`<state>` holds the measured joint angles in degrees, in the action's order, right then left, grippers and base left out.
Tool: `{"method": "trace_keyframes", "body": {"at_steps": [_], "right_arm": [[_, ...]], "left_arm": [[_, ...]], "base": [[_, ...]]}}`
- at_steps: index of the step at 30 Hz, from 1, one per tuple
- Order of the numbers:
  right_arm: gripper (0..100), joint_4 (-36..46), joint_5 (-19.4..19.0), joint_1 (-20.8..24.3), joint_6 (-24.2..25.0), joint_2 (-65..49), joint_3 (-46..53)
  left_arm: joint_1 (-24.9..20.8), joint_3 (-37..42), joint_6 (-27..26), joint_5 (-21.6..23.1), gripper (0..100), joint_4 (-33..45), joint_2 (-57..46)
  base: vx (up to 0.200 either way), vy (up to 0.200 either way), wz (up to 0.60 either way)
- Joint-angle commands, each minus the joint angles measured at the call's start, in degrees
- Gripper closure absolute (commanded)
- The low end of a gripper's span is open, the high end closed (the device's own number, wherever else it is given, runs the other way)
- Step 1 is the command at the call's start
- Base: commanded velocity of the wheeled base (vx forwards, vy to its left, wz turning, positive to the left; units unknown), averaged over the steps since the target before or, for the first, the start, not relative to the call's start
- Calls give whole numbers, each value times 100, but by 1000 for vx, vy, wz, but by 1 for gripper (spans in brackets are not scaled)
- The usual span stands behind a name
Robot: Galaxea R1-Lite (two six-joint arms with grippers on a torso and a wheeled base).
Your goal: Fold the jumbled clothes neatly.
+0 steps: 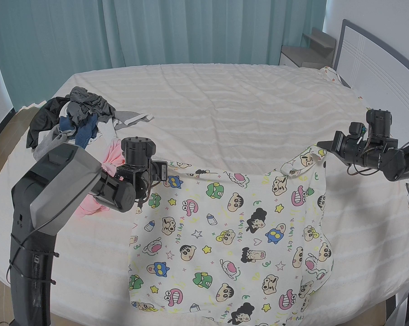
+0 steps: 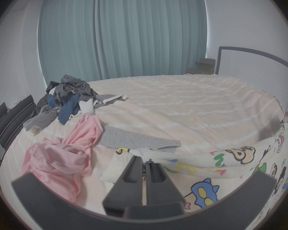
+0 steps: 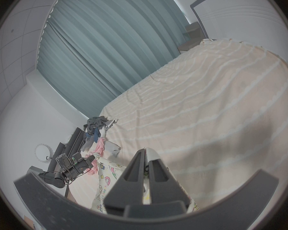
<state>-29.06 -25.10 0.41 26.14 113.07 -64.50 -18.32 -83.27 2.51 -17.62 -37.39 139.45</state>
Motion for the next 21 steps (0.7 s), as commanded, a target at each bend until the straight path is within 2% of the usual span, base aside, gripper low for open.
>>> {"method": "trace_keyframes", "body": {"at_steps": [1, 10, 16, 17, 21], "right_arm": [[100, -12, 111, 11, 5, 778, -397], [100, -337, 190, 11, 5, 1516, -845], [100, -363, 409, -6, 5, 1956, -1240], [0, -363, 409, -6, 5, 1991, -1276], [0, -363, 418, -6, 5, 2097, -1372]], "left_arm": [[22, -550, -5, -14, 100, 56, 698], [22, -1569, 13, -31, 100, 276, 1418], [22, -1675, 13, -111, 100, 276, 1612], [22, -1675, 13, -111, 100, 276, 1612], [39, -1754, 13, -137, 100, 276, 1691]], "base": [[0, 0, 0], [0, 0, 0], [0, 0, 0], [0, 0, 0], [0, 0, 0]]}}
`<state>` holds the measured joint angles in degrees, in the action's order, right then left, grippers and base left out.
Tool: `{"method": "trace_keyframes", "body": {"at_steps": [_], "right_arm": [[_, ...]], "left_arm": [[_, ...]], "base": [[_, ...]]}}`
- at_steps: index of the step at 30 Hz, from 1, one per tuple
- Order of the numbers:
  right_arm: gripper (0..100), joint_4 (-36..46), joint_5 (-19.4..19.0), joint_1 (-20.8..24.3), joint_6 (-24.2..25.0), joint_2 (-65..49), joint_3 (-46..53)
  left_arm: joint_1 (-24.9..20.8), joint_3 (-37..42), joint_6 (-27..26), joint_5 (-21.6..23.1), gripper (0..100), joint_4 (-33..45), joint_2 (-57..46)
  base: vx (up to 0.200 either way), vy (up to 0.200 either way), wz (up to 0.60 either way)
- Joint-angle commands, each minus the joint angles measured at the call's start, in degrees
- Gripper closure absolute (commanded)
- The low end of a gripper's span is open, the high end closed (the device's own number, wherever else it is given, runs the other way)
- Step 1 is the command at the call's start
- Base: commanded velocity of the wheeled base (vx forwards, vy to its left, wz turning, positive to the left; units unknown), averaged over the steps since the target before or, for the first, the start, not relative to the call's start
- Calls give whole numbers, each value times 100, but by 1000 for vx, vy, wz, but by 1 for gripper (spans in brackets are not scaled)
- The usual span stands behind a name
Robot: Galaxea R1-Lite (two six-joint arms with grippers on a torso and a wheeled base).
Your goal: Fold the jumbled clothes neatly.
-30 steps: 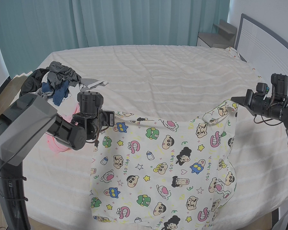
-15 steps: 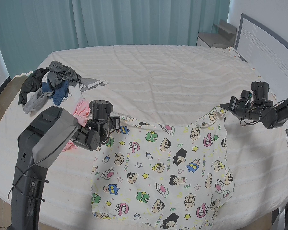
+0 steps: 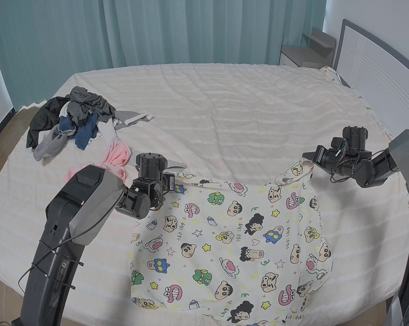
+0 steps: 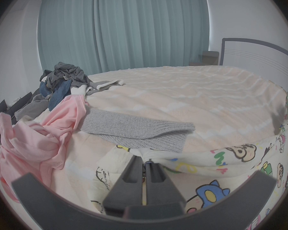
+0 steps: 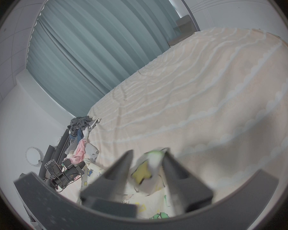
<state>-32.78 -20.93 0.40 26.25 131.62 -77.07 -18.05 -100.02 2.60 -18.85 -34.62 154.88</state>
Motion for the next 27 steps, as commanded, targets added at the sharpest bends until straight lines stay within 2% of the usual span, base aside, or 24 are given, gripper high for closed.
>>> {"method": "trace_keyframes", "body": {"at_steps": [1, 2, 8, 13, 17, 23, 25, 26, 27], "right_arm": [[0, 17, 1, -5, -5, 241, -115], [0, 17, 1, -5, -5, 259, -115], [0, 26, 10, -67, -5, 259, -107], [0, 35, 80, -181, -14, 206, -80], [0, 17, 124, -278, -5, -58, 148], [0, 9, -16, -348, -5, -673, 764], [0, 9, -254, -401, -5, -1253, 1361], [0, 9, -271, -401, -14, -1297, 1414], [0, 9, -350, -401, -58, -1525, 1678]], "left_arm": [[21, -79, 4, -23, 100, -1, 148], [30, -79, -5, -75, 0, -1, 148], [30, -202, -14, -93, 0, -1, 183], [48, -219, -40, -365, 0, -1, 104], [162, -211, -14, -506, 0, -80, -195], [241, 123, 206, -506, 0, -185, -933], [250, 1196, 303, -277, 0, -168, -1812], [250, 1310, 303, -225, 0, -177, -1891], [250, 1916, 320, 92, 0, -203, -2313]], "base": [[0, 0, 0], [0, 0, 0], [0, 0, 0], [0, 0, 0], [0, 0, 0], [0, 0, 0], [0, 0, 0], [0, 0, 0], [0, 0, 0]]}}
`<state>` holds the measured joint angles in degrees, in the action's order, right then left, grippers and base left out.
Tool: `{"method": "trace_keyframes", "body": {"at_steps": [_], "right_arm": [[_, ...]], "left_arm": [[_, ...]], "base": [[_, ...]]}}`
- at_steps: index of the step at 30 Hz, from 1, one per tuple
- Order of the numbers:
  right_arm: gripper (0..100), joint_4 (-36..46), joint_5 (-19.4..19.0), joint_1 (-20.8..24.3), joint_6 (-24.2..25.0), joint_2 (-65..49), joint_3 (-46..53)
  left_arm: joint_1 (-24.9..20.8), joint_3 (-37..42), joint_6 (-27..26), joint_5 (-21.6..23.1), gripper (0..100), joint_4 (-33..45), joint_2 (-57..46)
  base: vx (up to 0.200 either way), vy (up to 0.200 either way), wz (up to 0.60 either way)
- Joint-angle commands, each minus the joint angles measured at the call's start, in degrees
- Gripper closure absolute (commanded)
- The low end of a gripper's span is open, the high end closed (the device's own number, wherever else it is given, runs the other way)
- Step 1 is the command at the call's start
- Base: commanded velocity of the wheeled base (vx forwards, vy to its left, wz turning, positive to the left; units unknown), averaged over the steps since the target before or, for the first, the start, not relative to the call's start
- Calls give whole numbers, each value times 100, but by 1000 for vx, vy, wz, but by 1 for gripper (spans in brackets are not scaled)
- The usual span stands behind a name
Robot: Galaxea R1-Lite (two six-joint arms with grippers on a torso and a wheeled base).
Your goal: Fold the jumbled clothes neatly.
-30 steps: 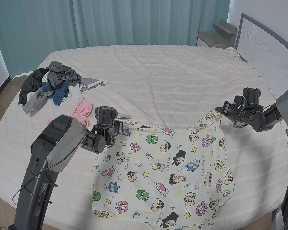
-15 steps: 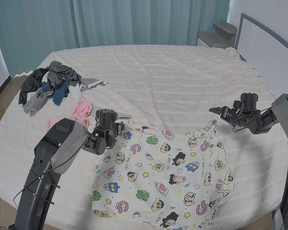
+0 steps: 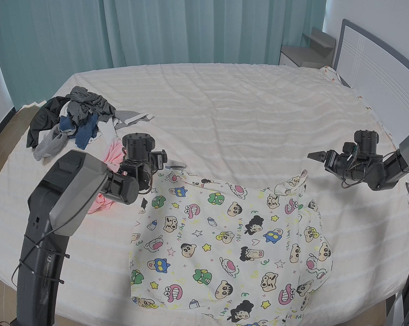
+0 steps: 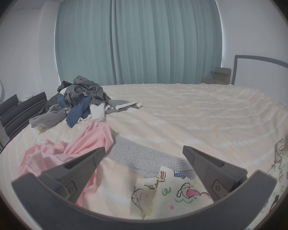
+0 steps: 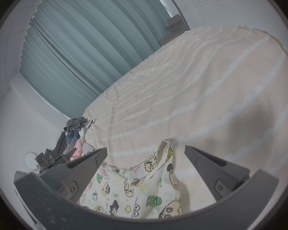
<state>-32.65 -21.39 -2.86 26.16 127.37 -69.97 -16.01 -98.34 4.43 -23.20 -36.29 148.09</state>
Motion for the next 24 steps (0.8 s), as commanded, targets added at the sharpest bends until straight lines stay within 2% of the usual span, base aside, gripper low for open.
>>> {"method": "trace_keyframes", "body": {"at_steps": [1, 3, 4, 6, 7, 8, 9, 10, 11, 13, 15, 16, 18, 20, 21, 24], "right_arm": [[0, -5, -321, -74, -94, -1249, 1161], [0, -5, -392, -74, -331, -1706, 1794], [0, -5, -409, -74, -366, -1768, 1873], [0, -14, -629, -74, -647, -2322, 2629], [0, -14, -629, -74, -647, -2322, 2629], [0, -22, -787, -83, -762, -2656, 3042], [0, -22, -840, -83, -797, -2840, 3244], [0, -22, -840, -83, -797, -2840, 3244], [0, -14, -866, -83, -832, -3218, 3640], [0, -5, -875, -56, -849, -3605, 4027], [0, -5, -893, -56, -858, -3737, 4167], [0, -5, -954, -39, -867, -3992, 4484], [0, -5, -998, -30, -911, -4176, 4747], [0, -5, -1007, -30, -929, -4220, 4800], [0, -5, -1060, -48, -964, -4413, 5037], [0, -14, -1077, -83, -964, -4501, 5152]], "left_arm": [[45, 2153, 146, 694, 0, -27, -1916], [36, 3453, 138, 1098, 0, -18, -2715], [36, 3629, 138, 1151, 0, -18, -2803], [-8, 5062, 138, 1643, 0, -36, -3542], [-8, 5062, 138, 1643, 0, -36, -3542], [-34, 5870, 138, 1924, 0, -27, -3981], [-34, 6275, 138, 2074, 0, -36, -4201], [-34, 6275, 138, 2074, 0, -36, -4201], [-69, 7022, 138, 2355, 0, -27, -4631], [-131, 7707, 190, 2575, 0, -1, -5062], [-157, 7953, 252, 2654, 0, -1, -5203], [-289, 8437, 515, 2882, 0, -1, -5370], [-438, 8903, 700, 3199, 0, -62, -5405], [-447, 9026, 709, 3295, 0, -71, -5405], [-482, 9658, 507, 3744, 0, -212, -5422], [-491, 9834, 32, 4007, 0, -133, -5510]], "base": [[0, 0, 0], [0, 0, 0], [0, 0, 0], [0, 0, 0], [0, 0, 0], [0, 0, 0], [0, 0, 0], [0, 0, 0], [0, 0, 0], [0, 0, 0], [0, 0, 0], [0, 0, 0], [0, 0, 0], [0, 0, 0], [0, 0, 0], [0, 0, 0]]}}
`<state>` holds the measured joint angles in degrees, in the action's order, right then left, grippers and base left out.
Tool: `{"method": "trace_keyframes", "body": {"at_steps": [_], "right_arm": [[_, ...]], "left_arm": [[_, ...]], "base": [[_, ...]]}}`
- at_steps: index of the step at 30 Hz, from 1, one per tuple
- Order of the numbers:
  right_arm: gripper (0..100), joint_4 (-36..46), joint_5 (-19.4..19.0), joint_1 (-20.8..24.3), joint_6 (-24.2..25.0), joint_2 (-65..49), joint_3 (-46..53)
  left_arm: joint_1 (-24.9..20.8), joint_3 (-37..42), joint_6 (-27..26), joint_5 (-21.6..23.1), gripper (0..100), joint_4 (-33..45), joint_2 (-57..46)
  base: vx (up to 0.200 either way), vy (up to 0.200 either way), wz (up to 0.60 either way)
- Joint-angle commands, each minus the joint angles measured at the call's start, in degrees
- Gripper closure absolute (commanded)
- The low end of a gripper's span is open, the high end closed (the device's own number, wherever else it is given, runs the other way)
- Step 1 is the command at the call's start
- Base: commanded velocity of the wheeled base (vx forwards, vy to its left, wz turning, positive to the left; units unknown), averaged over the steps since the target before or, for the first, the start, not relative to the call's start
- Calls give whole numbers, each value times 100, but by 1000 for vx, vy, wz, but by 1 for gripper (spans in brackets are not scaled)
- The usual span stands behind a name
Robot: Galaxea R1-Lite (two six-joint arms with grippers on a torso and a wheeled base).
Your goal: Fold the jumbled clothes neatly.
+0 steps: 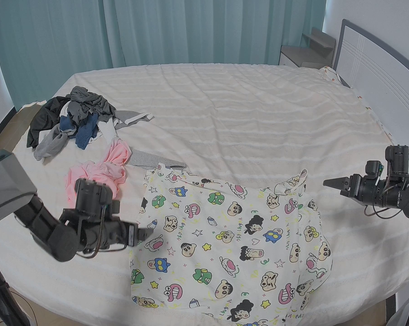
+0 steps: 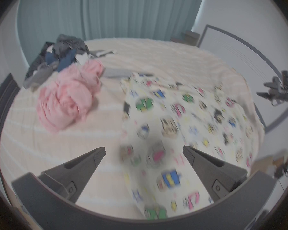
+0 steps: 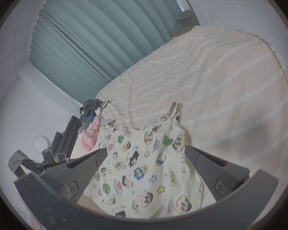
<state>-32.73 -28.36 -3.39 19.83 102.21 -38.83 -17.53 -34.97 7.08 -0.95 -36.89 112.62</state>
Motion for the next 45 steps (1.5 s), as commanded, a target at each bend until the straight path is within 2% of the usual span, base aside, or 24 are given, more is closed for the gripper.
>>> {"method": "trace_keyframes", "body": {"at_steps": [1, 5, 7, 9, 13, 16, 18, 22, 24, 26, 27, 32, 36, 45], "right_arm": [[0, -5, -381, -39, -331, -2012, 2099], [0, -5, -390, -30, -340, -2029, 2151], [0, -5, -399, -30, -340, -2020, 2151], [0, -5, -452, -39, -340, -2003, 2151], [0, -5, -601, -39, -331, -2012, 2160], [0, -5, -654, -39, -331, -2029, 2169], [0, -14, -654, -39, -340, -2029, 2186], [0, -14, -654, -48, -322, -2029, 2213], [0, -14, -654, -48, -322, -2029, 2213], [0, -23, -654, -48, -305, -2029, 2213], [0, -23, -654, -48, -305, -2029, 2213], [0, -23, -654, -48, -287, -2029, 2213], [0, -23, -654, -48, -287, -2029, 2195], [0, -23, -663, -39, -278, -1994, 2160]], "left_arm": [[-339, 3497, -550, 1967, 0, 235, -2007], [-348, 3497, -1209, 2336, 0, 753, -2016], [-365, 3497, -1394, 2371, 0, 920, -1989], [-374, 3497, -1798, 2389, 0, 1289, -1928], [-418, 3489, -1939, 2301, 0, 1369, -1708], [-400, 3322, -1772, 1774, 0, 1122, -1216], [-435, 3278, -1332, 1308, 0, 788, -987], [-857, 3295, -647, 658, 0, 103, -495], [-1007, 3295, -515, 543, 0, -73, -346], [-1367, 3278, -304, 315, 0, -495, 76], [-1367, 3278, -304, 315, 0, -495, 76], [-1851, 3278, 311, -511, 0, -1743, 1228], [-1886, 3392, 505, -766, 0, -2428, 1570], [-1886, 3383, 487, -1258, 0, -2481, 1676]], "base": [[0, 0, 0], [0, 0, 0], [0, 0, 0], [0, 0, 0], [0, 0, 0], [0, 0, 0], [0, 0, 0], [0, 0, 0], [0, 0, 0], [0, 0, 0], [0, 0, 0], [0, 0, 0], [0, 0, 0], [0, 0, 0]]}}
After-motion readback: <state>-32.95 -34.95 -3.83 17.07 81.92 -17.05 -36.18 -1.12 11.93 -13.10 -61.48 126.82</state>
